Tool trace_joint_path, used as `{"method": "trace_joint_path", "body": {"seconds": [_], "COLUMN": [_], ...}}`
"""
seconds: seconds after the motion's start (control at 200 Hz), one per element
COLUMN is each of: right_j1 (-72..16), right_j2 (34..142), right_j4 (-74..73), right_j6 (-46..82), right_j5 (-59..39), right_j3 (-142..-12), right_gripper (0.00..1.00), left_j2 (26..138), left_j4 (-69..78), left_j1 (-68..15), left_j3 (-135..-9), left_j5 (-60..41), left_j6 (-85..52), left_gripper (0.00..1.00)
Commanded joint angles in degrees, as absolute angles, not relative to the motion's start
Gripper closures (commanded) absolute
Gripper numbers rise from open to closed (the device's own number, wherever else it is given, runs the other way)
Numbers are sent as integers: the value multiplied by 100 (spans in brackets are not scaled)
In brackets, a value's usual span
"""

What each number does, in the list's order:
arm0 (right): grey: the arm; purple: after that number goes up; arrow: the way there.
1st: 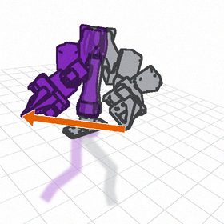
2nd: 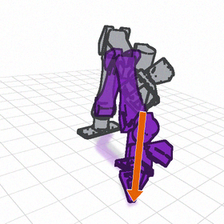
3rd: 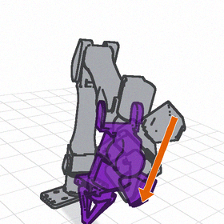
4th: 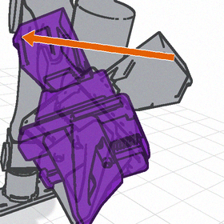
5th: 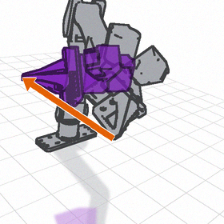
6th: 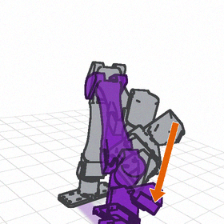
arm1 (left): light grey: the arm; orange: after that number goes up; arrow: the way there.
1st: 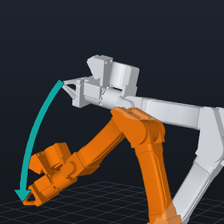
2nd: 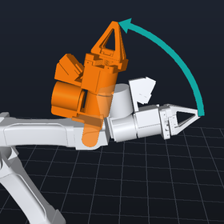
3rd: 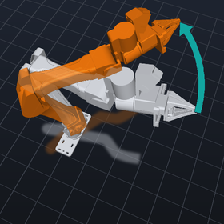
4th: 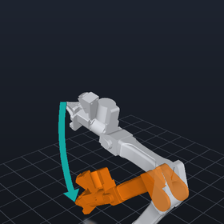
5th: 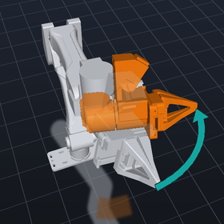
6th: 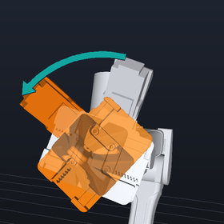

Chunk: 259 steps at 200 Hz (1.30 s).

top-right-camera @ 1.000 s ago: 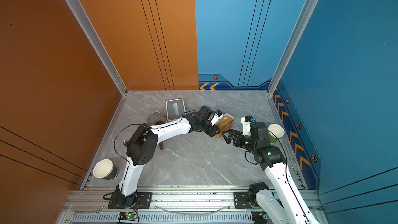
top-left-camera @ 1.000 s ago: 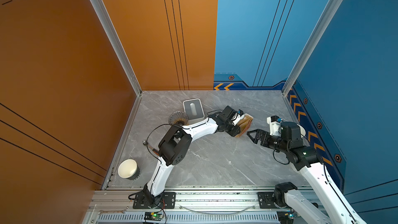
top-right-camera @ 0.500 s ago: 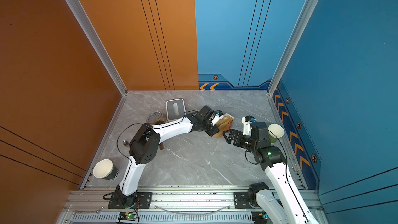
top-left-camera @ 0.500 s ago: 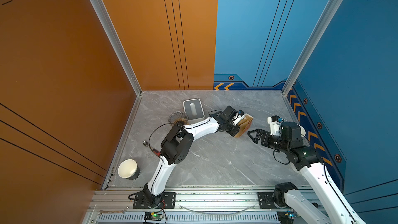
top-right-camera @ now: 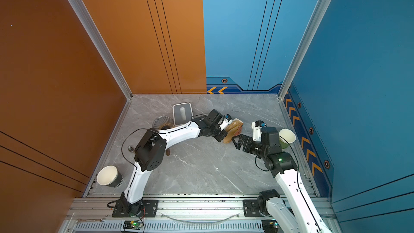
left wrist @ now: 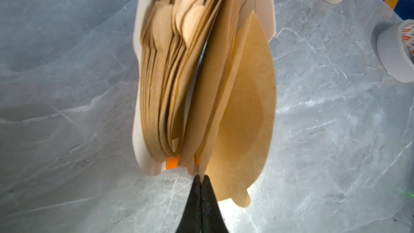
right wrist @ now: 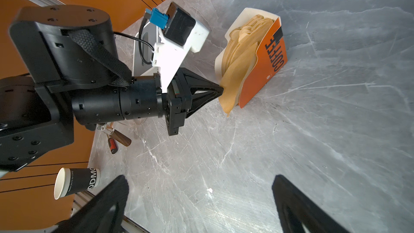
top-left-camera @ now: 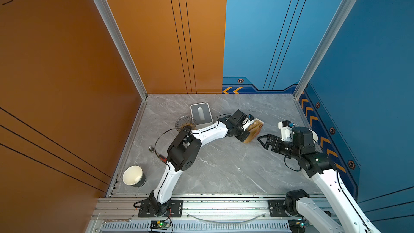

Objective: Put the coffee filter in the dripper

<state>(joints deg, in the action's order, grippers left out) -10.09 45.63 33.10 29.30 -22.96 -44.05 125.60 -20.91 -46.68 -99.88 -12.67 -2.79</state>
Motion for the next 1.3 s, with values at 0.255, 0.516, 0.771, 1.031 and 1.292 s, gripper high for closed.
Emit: {"method": "trace_joint_path", "body": {"seconds": [0.255, 0.516, 0.771, 1.031, 1.292], "right_j1": [-915, -783, -873, -1431, -2286], "right_j2": [4396, 4445, 4583, 4845, 5415], "right_j4": [3445, 3620, 3569, 3542, 3610], "right_j6": [2874, 3342, 3498, 3500, 3207], "right_j5": [-2320, -1670, -1408, -1035, -801], "right_j3": [-4345, -4380, -4520, -4998, -5828], "right_gripper": [2, 21, 44, 55, 58], "left_j2": [12221, 11847, 11508, 11132, 10349], "left_j4": [-2473, -2755, -2982, -3575, -4141], "left_j1": [-4808, -4803, -4808, -4819, -4664], "left_j3": [-10327, -10284, -10212, -10335, -10336], "left_j5": [-1108, -1004, -953, -436, -180], "left_j6": [-255, -378, -658, -1246, -1853], "left_gripper": [100, 100, 100, 100, 100]}}
